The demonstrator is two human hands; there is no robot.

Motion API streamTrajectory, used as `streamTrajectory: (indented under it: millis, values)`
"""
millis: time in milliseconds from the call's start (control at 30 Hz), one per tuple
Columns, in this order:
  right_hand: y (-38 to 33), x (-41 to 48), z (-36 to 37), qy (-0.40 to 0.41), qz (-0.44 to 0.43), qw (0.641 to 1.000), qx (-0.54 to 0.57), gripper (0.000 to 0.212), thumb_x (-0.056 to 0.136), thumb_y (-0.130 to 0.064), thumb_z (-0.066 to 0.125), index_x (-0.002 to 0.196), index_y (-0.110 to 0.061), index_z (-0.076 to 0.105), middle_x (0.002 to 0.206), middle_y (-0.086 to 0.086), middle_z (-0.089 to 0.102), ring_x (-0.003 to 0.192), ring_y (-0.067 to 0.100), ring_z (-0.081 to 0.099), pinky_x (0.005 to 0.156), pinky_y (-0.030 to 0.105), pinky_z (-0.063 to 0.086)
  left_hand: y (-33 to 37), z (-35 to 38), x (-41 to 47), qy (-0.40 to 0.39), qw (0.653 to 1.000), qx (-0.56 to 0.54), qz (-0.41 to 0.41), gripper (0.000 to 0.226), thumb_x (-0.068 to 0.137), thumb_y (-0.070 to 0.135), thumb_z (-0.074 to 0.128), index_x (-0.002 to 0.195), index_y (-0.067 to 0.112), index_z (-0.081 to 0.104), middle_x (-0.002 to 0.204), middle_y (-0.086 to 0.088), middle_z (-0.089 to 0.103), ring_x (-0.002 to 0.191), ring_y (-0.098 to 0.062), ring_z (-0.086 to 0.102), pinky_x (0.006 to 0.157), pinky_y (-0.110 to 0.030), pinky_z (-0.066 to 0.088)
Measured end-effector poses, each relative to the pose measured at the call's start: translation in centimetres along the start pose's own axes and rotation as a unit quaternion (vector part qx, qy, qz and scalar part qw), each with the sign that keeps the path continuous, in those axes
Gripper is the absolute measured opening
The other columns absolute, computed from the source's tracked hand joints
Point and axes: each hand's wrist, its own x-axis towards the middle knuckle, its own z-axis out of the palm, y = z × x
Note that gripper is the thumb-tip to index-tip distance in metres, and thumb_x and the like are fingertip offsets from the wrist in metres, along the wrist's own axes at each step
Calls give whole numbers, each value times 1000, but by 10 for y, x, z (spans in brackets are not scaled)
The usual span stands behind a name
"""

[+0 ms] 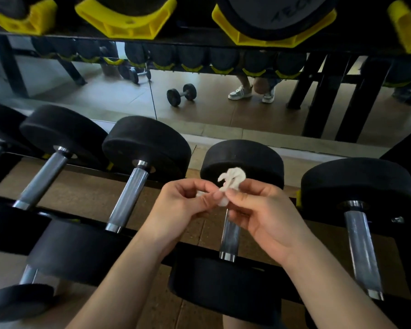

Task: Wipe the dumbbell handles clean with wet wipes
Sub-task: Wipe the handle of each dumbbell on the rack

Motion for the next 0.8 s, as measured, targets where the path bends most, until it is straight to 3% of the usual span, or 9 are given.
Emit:
streamTrajectory:
  millis: [133,233,300,400,567,667,733,800]
  values:
    - [2,0,-1,41,11,996,79,17,81,-8,67,97,-9,73,96,8,74,82,16,66,53,19,49,6,-1,-5,2,993,116,19,15,78,11,74,92,15,77,73,2,68,63,-4,57,60,-16,45]
    - [2,-1,2,46,22,993,108,13,85,-13,65,95,-10,72,86,6,73,71,12,66,49,18,47,7,0,-7,28,990,130,39,11,79,8,74,81,18,77,72,-3,64,65,-11,53,61,-19,43]
    - [1,-2,5,33,16,993,115,10,86,-14,64,91,-12,73,79,3,70,64,9,62,48,18,45,7,1,-9,31,998,52,25,10,74,11,70,74,20,73,77,-6,63,69,-12,55,63,-21,44]
    - [1,-2,5,11,-5,995,103,10,86,-9,64,89,-12,73,79,2,68,67,9,60,51,18,46,12,6,-11,31,992,-123,-15,7,73,10,66,78,14,68,87,-10,68,78,-16,65,62,-22,50]
    - [-2,-4,3,17,-16,988,152,23,84,4,58,95,-9,73,80,3,70,71,10,62,58,18,48,17,1,-13,84,984,-158,-4,10,75,2,65,79,11,65,85,-8,65,72,-16,60,55,-19,47]
    - [-5,-2,8,15,-3,984,180,27,88,6,54,99,-8,74,85,5,73,68,8,61,57,19,43,21,-2,-18,48,999,-7,2,17,67,-3,58,75,11,65,76,-8,60,68,-16,57,55,-20,46]
    - [-5,0,12,9,-5,988,155,19,88,-1,59,89,-11,76,80,4,72,65,8,59,57,20,41,27,0,-22,19,980,196,9,20,64,2,59,76,15,68,71,2,61,65,-9,56,57,-17,44]
    - [-5,1,15,4,-28,996,85,15,88,-10,63,82,-15,76,75,1,71,64,9,59,60,24,42,34,-1,-26,10,961,277,19,19,69,11,61,86,15,69,72,8,63,68,-6,57,62,-16,44]
